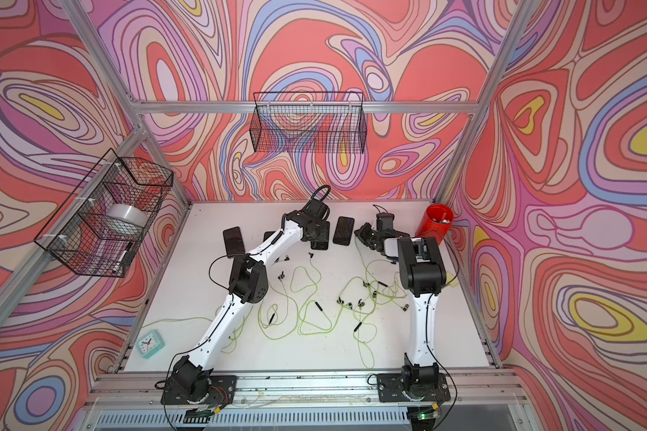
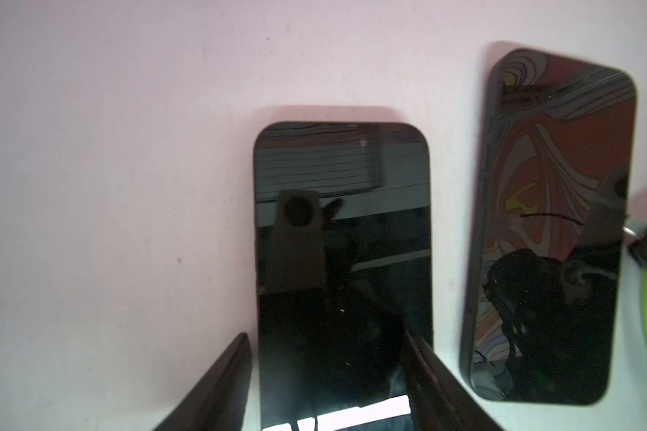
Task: Plug wired earphones into phones
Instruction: Move the phone to the center of the board.
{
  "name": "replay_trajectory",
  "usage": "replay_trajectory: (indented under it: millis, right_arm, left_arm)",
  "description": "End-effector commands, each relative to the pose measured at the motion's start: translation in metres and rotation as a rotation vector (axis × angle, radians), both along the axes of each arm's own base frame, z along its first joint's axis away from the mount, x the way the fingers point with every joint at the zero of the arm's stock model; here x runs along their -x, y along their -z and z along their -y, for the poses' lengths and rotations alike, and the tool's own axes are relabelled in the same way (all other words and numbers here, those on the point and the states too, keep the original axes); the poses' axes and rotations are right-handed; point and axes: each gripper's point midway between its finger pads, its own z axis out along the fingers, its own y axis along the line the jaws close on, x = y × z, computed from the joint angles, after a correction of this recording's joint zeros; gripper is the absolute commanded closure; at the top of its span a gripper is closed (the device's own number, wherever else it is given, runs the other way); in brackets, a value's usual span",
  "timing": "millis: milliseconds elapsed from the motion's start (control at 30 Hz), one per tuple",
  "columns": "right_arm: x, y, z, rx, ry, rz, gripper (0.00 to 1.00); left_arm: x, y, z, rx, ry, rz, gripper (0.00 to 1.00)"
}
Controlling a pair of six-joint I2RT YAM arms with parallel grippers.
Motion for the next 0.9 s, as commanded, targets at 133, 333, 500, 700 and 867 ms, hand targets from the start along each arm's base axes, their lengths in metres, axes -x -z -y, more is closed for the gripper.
replay_trajectory:
  millis: [133,333,500,700,867]
  right_arm:
    - [-0.001,0.047,0.002,0.003,0.028,-0.114,0.97]
    - [0.002,0.048,-0.006,0.011,-0.029,-0.115,0.97]
    - [0.014,0.051,-0.008,0.027,-0.05,-0.127,0.97]
    - [0.022,0.05,-0.009,0.025,-0.061,-0.133,0.97]
    - [0.027,0.053,-0.013,0.027,-0.08,-0.15,0.97]
  left_arm:
    - [0.036,0.058,-0.019,-0.092,0.017,-0.191,0.35]
    - [0.031,0.04,-0.009,-0.05,0.034,-0.129,0.0]
    - [0.032,0.047,-0.007,-0.13,0.056,-0.124,0.07]
    - [0.047,0.055,-0.017,-0.18,0.055,-0.185,0.29]
    - [0.062,0.061,-0.017,-0.197,0.084,-0.244,0.4]
